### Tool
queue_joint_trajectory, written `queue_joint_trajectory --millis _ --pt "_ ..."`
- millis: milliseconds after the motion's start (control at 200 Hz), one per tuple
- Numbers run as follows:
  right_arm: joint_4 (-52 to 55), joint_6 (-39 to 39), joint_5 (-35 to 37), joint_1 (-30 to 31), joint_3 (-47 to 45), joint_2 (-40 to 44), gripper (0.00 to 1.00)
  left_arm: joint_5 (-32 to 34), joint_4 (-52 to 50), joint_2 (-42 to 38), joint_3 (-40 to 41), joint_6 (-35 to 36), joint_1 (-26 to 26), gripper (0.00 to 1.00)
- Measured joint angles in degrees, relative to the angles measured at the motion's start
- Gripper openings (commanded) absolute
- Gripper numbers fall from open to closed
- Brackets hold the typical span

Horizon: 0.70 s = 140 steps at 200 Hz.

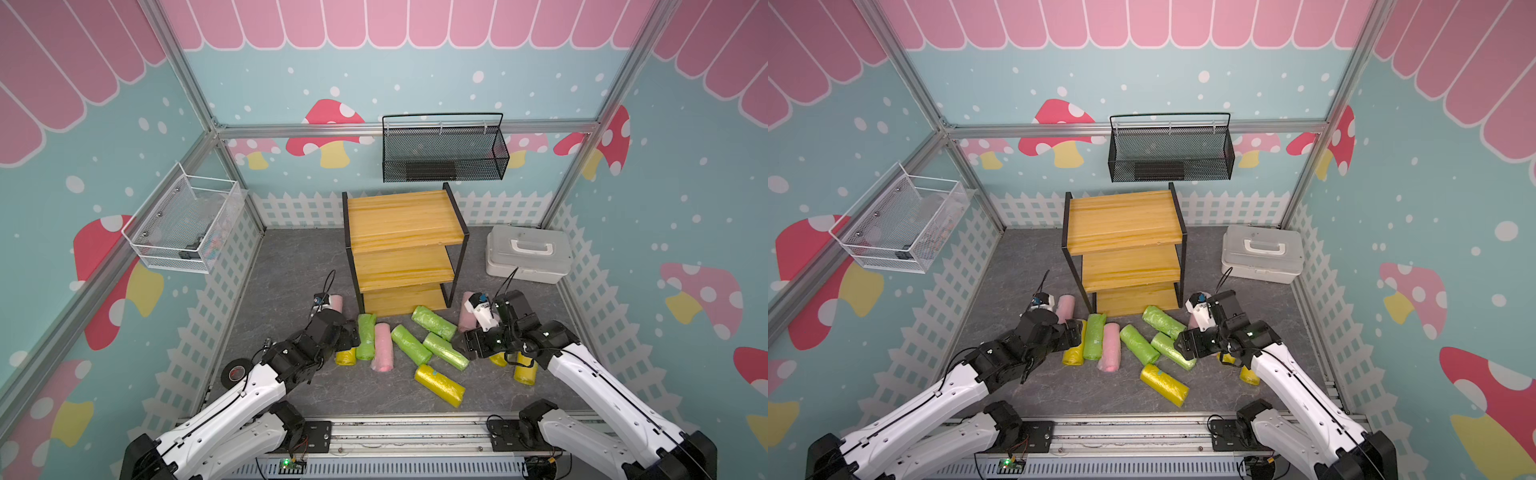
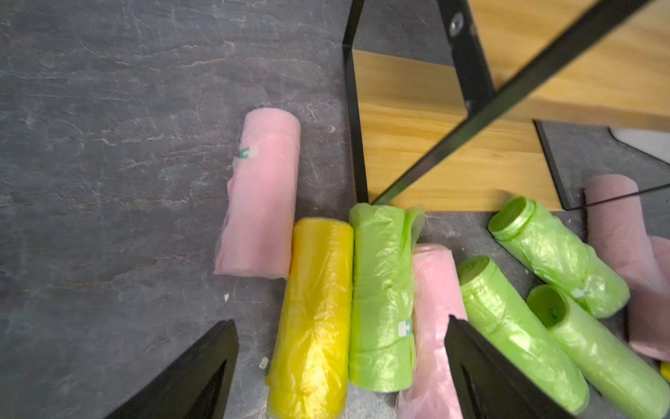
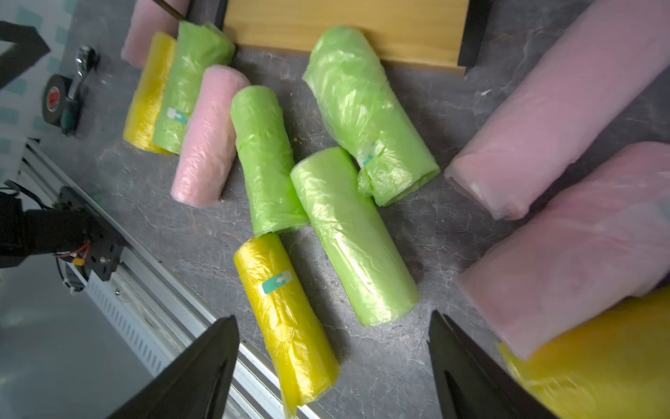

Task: Sort the rolls of trash bags by color and place them on the shelf
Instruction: Pick up the roll of trash bags from the center of the board.

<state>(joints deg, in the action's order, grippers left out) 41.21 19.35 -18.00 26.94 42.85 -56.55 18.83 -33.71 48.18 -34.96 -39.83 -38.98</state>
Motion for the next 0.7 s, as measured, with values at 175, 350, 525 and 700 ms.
queue_joint_trajectory --millis 175,350,525,700 --pt "-1.9 -0.8 3.3 2.1 -1.6 -5.8 0.88 0.7 -1.4 -5.6 0.3 -3.9 -3.8 0.93" --pt "-3.3 -2.8 6.1 3.3 -1.6 -11.6 0.89 0.6 -1.8 -7.1 0.3 -6.1 -4.9 0.93" --pt "-3.9 -4.1 8.1 4.7 -1.5 -15.8 0.89 0.5 -2.1 -7.7 0.3 -6.7 -5.8 0.94" --pt "-4.6 -4.7 9.6 6.7 -0.8 -21.5 0.86 0.4 -2.1 -7.8 0.3 -7.2 -5.8 0.94"
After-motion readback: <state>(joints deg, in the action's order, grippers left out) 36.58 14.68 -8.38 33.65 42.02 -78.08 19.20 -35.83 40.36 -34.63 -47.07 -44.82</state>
